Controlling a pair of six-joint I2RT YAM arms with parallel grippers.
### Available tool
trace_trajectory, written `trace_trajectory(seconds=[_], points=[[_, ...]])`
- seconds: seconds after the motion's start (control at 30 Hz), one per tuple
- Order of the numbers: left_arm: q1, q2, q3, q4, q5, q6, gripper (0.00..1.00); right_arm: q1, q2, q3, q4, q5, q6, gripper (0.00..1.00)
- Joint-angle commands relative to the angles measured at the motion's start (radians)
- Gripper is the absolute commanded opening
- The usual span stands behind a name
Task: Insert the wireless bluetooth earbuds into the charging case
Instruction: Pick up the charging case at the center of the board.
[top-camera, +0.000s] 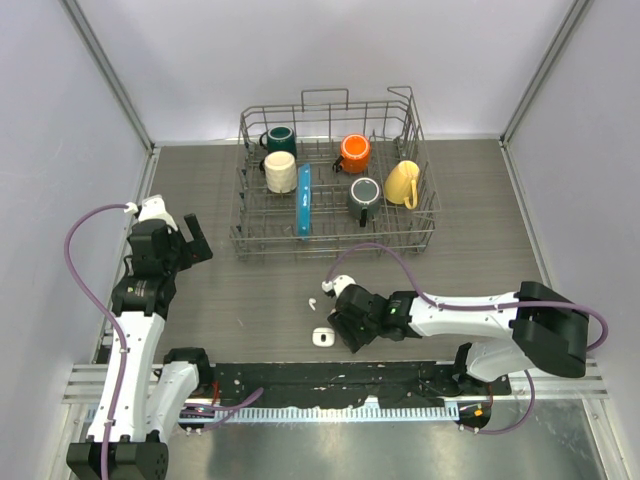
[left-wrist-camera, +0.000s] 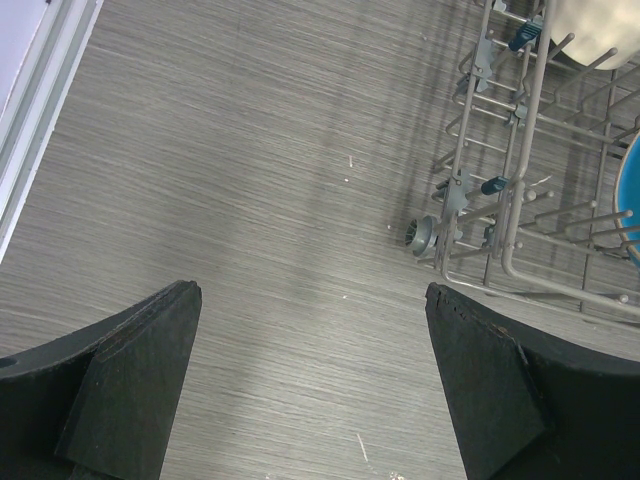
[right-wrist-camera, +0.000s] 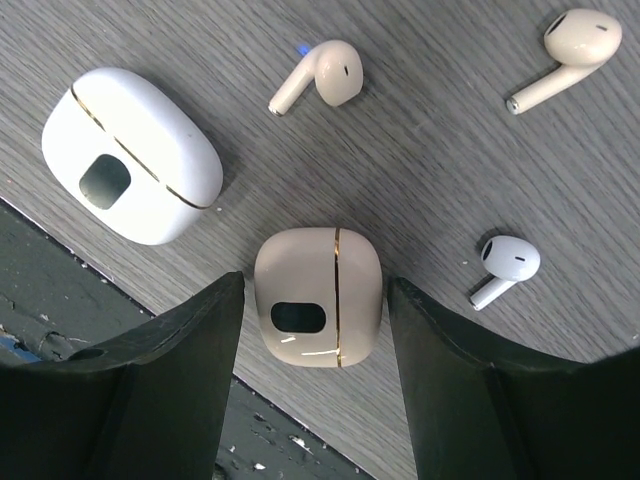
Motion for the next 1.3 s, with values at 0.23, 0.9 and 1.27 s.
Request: trace_trajectory(seconds=[0.23, 0.9, 1.27], points=[[-0.004, -0.008, 0.003, 0.013, 0.004, 0.009, 1.00, 0.007, -0.035, 0.017, -0.040, -0.003, 0.024, 0.65], [-0.004, -0.028, 0.110, -0.092, 0.256, -0.040, 1.00, 0.013, -0.173, 0.086, -0.116, 0.059, 0.018, 0.17], [-0.004, -0.131, 0.149, -0.068, 0.528, -0.193, 1.00, 0.015, -0.267, 0.232, -0.138, 0.153, -0.051, 0.03]])
